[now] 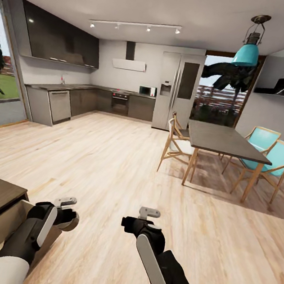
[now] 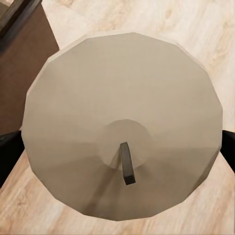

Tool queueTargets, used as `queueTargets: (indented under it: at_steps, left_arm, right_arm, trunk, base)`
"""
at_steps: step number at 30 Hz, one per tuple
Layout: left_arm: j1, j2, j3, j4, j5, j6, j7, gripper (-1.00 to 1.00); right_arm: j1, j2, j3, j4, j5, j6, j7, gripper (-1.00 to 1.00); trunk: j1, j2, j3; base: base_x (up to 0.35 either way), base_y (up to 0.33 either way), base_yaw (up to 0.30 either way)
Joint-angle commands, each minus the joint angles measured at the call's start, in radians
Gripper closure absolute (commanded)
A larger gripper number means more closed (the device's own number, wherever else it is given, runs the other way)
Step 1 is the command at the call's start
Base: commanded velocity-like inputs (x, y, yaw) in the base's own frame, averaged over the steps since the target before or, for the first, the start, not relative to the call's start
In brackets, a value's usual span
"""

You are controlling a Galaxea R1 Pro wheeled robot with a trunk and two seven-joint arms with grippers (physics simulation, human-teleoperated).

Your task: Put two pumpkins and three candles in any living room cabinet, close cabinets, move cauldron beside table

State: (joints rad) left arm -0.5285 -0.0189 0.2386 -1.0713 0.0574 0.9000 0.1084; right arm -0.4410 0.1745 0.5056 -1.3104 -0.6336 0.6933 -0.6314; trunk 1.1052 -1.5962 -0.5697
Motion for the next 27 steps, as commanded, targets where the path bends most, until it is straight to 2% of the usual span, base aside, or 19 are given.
queueTargets:
  at_steps: [1,5,8,10,19,23,27]
  left_arm:
    - [-0.001,-0.001,0.001,-0.001,0.004,0.004,0.007,1.00]
    - [0.001,-0.008,-0.014,-0.001,0.003,0.004,0.013,1.00]
    - [0.001,-0.013,-0.049,-0.001,0.004,0.005,0.014,1.00]
    - [0.001,-0.013,-0.057,-0.001,0.004,0.005,0.015,1.00]
    - [0.001,-0.019,-0.061,-0.001,0.004,0.005,0.014,1.00]
    - [0.004,-0.019,-0.062,-0.008,0.004,0.005,0.011,1.00]
    - [0.005,-0.019,-0.063,-0.008,0.004,0.005,0.014,1.00]
  right_arm:
    - [-0.001,0.000,0.001,-0.001,-0.009,0.002,-0.010,-1.00]
    - [-0.001,0.000,0.001,-0.001,-0.009,0.002,-0.010,-1.00]
    - [-0.001,0.000,0.001,-0.001,-0.009,0.002,-0.010,-1.00]
    - [-0.001,0.000,0.001,-0.001,-0.009,0.002,-0.010,-1.00]
    - [-0.001,0.000,0.001,-0.001,-0.008,0.002,-0.010,-1.00]
    - [-0.001,0.000,0.001,-0.001,-0.008,0.002,-0.010,-1.00]
    - [-0.001,0.000,0.001,-0.003,-0.008,0.002,-0.010,-1.00]
  trunk:
    - [0.000,-0.001,-0.001]
    - [0.000,-0.001,-0.001]
    - [-0.011,0.020,0.008]
    - [-0.019,0.034,0.015]
    - [-0.054,0.097,0.043]
    - [-0.054,0.097,0.043]
    - [-0.054,0.097,0.043]
  base:
    - [0.063,-0.103,0.287]
    - [0.015,-0.024,0.288]
    - [0.001,-0.002,0.288]
    - [0.000,0.000,0.287]
    - [0.000,0.000,0.287]
    - [0.099,-0.001,0.283]
    - [0.289,-0.097,0.102]
